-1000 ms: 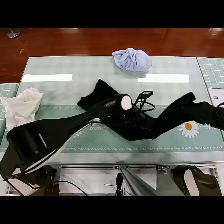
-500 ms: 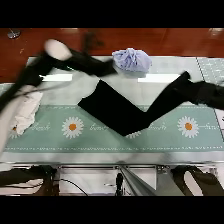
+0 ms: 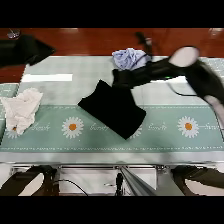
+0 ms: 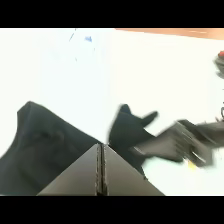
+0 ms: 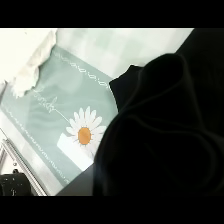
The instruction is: Fold the shirts.
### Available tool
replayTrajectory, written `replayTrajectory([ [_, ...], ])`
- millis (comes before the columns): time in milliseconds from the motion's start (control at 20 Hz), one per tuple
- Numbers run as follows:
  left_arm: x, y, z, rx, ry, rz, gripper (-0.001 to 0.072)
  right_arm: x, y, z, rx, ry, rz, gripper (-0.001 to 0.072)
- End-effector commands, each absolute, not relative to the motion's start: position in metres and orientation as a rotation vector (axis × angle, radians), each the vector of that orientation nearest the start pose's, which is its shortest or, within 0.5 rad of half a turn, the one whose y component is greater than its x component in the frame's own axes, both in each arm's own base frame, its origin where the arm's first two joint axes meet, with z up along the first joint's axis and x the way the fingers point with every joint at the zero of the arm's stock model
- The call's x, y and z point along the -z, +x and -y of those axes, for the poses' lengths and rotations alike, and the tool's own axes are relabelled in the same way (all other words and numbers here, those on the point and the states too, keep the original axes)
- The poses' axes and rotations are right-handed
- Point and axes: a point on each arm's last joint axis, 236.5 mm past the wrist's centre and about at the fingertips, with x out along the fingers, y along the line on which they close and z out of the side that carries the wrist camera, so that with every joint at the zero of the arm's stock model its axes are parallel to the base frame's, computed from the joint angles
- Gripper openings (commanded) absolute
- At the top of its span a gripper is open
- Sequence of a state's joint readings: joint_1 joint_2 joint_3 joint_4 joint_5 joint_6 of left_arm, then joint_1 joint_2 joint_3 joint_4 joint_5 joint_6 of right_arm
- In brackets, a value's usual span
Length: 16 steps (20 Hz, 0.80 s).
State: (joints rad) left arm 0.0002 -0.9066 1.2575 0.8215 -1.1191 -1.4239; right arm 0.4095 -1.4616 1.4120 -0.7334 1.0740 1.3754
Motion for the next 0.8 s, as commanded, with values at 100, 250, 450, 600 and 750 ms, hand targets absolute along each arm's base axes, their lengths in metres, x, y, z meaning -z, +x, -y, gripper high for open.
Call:
replayTrajectory([
  [100,-0.196,0.301,0.135,0.520,-0.460,-0.746,0.0025,-0.018,0.389,-0.389,-0.913,0.347,-1.258,0.0027],
  [250,-0.152,0.300,0.133,0.484,-0.508,-0.822,0.0025,0.000,0.394,-0.402,-0.902,0.369,-1.290,0.0035],
  [450,-0.103,0.310,0.122,0.393,-0.569,-0.841,0.0025,-0.021,0.377,-0.403,-1.026,0.342,-1.328,0.0628],
  [600,-0.081,0.313,0.118,0.361,-0.580,-0.884,0.0025,-0.051,0.404,-0.313,-0.896,0.256,-1.360,0.0628],
  [750,-0.070,0.305,0.118,0.366,-0.558,-0.934,0.0025,-0.093,0.411,-0.191,-0.645,0.161,-1.317,0.0627],
])
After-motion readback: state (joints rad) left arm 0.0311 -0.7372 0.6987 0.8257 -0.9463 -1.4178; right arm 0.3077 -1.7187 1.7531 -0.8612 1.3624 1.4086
